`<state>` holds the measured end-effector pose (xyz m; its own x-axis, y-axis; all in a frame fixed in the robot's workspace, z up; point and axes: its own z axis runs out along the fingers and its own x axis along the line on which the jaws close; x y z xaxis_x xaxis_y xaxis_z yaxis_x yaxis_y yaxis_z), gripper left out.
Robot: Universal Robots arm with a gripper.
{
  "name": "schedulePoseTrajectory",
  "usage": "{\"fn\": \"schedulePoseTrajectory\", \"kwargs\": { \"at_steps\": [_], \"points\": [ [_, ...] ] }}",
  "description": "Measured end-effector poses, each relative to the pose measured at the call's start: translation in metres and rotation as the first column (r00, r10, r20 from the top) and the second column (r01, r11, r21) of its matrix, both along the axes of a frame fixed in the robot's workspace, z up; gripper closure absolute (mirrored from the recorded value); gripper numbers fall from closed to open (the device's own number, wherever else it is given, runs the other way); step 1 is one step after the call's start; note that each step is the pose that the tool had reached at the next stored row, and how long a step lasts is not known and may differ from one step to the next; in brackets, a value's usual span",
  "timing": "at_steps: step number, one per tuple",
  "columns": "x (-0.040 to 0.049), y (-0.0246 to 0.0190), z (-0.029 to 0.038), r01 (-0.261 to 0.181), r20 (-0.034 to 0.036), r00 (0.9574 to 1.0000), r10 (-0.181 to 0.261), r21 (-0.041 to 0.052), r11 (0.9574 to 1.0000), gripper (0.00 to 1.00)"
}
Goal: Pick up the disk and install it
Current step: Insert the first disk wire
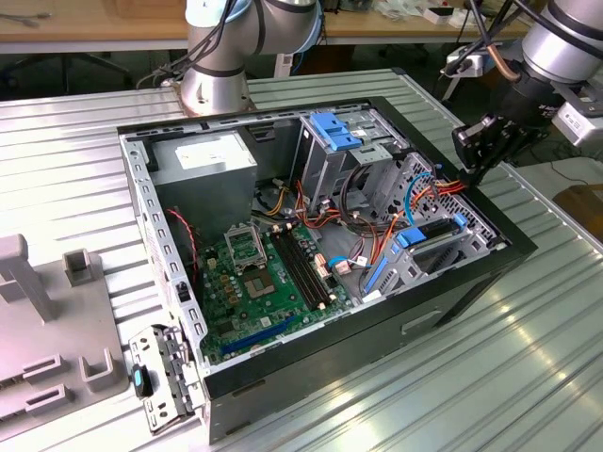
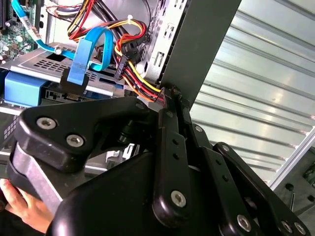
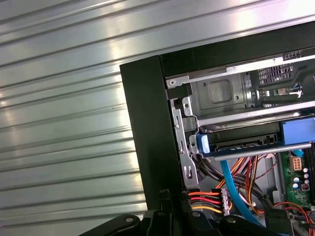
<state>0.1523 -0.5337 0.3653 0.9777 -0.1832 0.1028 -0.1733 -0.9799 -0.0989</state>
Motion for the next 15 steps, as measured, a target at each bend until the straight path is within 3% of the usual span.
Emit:
{"fn": "schedulePoseTrajectory", "kwargs": {
  "at_steps": [8, 12, 15],
  "points": [
    [0.0000, 0.0000, 0.0090, 0.006, 0.0000, 1.0000, -0.006, -0.0012, 1.0000, 0.83],
    [0.0000, 0.0000, 0.0093, 0.080, 0.0000, 0.9968, -0.080, -0.0017, 0.9968, 0.83],
    [0.0000, 0.0000, 0.0092, 0.130, -0.0001, 0.9915, -0.130, -0.0017, 0.9915, 0.83]
  ]
}}
